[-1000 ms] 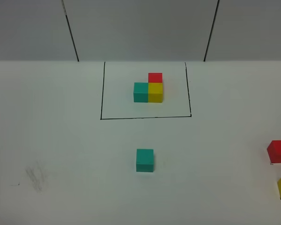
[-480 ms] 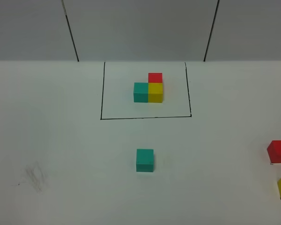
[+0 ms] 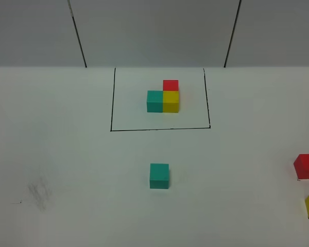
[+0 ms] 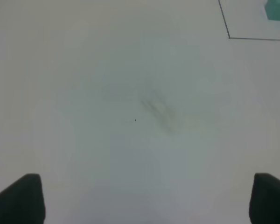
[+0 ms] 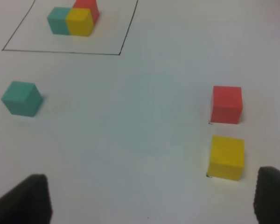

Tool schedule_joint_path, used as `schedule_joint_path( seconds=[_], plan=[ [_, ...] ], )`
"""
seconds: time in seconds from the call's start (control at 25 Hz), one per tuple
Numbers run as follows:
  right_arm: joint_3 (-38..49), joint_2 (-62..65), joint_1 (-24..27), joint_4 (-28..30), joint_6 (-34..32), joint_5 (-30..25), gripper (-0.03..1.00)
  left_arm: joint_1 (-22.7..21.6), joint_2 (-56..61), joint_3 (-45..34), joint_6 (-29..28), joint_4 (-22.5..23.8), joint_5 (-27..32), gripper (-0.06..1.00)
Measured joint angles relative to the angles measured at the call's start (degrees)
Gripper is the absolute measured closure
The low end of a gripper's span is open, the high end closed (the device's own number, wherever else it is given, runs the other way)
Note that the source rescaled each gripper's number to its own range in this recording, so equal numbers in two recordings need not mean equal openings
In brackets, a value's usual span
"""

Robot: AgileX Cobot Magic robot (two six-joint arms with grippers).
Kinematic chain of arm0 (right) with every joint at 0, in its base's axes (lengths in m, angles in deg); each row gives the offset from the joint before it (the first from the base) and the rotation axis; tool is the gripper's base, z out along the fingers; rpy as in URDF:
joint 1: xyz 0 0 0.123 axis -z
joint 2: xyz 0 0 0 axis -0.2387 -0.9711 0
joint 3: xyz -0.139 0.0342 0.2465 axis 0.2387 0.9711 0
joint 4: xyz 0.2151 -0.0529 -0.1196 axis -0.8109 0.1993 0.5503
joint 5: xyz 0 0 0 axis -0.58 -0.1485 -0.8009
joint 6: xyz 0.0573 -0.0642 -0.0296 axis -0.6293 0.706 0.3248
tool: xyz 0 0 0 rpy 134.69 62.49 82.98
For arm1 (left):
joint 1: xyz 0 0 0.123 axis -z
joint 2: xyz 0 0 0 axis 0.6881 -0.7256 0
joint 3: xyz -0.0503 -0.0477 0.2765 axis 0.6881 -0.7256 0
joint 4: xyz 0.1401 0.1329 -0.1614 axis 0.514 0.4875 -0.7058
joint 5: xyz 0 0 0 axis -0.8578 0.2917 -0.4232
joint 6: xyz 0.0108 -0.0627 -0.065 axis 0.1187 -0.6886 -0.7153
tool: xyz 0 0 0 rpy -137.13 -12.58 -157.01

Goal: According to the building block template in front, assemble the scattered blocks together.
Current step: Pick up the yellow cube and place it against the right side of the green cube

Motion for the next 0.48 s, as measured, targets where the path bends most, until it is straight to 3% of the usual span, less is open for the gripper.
schedule_joint_path(
  seconds=[0.32,0.48],
  plan=[
    [0.0,0.0,0.0,0.0,0.06,0.0,0.22,0.0,0.0,-0.47,-0.18,0.0,-1.07,-0.04],
    [0.0,0.0,0.0,0.0,0.06,0.0,0.22,0.0,0.0,-0.47,-0.18,-0.05,-1.31,0.04]
  ],
)
